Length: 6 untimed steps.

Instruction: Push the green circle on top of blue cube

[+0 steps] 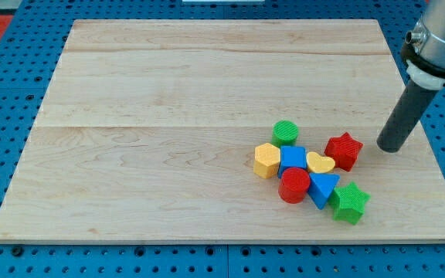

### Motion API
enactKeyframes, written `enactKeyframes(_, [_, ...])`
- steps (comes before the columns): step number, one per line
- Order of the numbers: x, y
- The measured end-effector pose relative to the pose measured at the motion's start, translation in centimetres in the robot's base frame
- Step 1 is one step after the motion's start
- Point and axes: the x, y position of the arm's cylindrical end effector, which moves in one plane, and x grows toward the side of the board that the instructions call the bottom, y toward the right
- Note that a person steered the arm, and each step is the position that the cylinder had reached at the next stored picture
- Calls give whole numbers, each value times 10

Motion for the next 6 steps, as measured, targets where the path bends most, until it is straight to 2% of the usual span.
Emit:
enactKeyframes(2, [8,-56])
enactKeyframes(3, [-16,-55])
enactKeyframes(4, [-49,-83])
enactKeyframes(5, [-46,-148])
enactKeyframes(6, [-30,-154])
